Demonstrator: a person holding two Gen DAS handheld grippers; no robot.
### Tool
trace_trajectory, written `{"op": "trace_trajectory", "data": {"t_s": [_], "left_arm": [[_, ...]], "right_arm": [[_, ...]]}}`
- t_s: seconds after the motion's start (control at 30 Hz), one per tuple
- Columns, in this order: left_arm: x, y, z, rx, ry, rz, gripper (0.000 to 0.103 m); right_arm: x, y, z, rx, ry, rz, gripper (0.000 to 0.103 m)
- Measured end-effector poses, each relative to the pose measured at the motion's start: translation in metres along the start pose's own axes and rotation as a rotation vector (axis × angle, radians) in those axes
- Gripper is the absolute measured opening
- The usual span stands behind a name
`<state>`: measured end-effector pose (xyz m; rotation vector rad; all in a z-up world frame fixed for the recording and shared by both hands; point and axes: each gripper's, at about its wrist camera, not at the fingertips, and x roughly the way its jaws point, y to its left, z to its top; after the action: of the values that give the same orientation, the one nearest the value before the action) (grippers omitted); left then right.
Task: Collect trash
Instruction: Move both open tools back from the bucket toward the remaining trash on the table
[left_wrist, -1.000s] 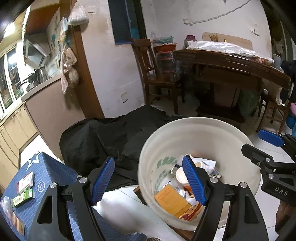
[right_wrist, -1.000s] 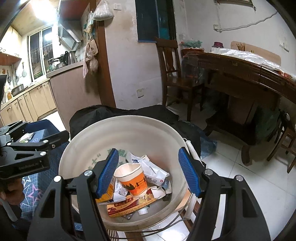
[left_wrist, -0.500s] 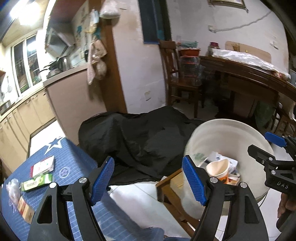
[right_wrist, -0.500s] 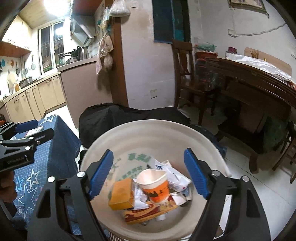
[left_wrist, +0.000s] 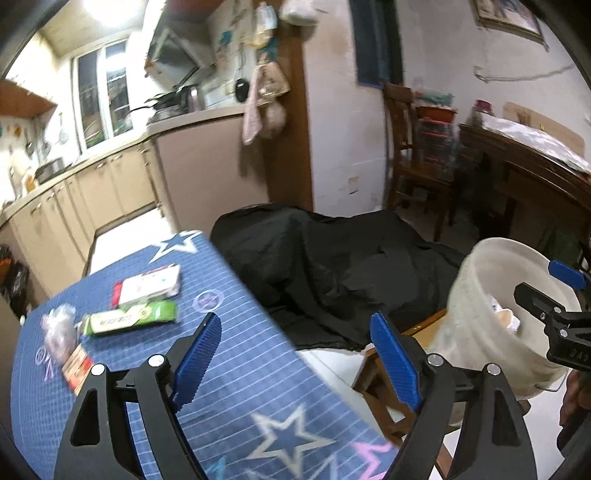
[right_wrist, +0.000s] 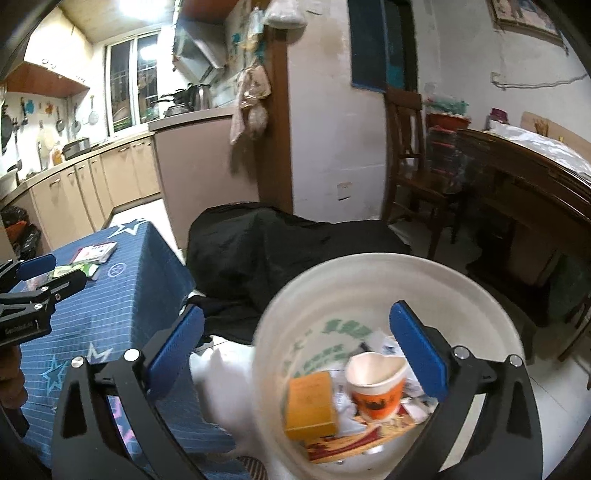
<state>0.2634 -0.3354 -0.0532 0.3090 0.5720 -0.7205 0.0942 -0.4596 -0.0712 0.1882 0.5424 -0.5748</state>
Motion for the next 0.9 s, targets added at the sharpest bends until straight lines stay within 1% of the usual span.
{"op": "trace_trajectory", "data": {"t_s": [0.27, 0.57, 0.77, 0.9], "left_arm": [[-0.005, 0.056, -0.025, -0.076, 0.037, 0.078, 0.084], [-0.016, 0.134, -0.055, -0.196, 0.074, 0.199, 0.084], [-0.027, 0.190, -0.075, -0.286, 0.089, 0.285, 0.084], [-0.037, 0.231, -0.087, -0.362, 0.091, 0.334, 0.084]], "right_arm": [[0.010, 0.048, 0.000, -0.066, 0.013, 0.086, 0.097], [0.023, 0.110, 0.005, -0.167, 0.020, 0.190, 0.097], [0.031, 0.158, 0.009, -0.249, 0.029, 0.273, 0.097], [0.037, 0.199, 0.008, -0.326, 0.040, 0.339, 0.097]]}}
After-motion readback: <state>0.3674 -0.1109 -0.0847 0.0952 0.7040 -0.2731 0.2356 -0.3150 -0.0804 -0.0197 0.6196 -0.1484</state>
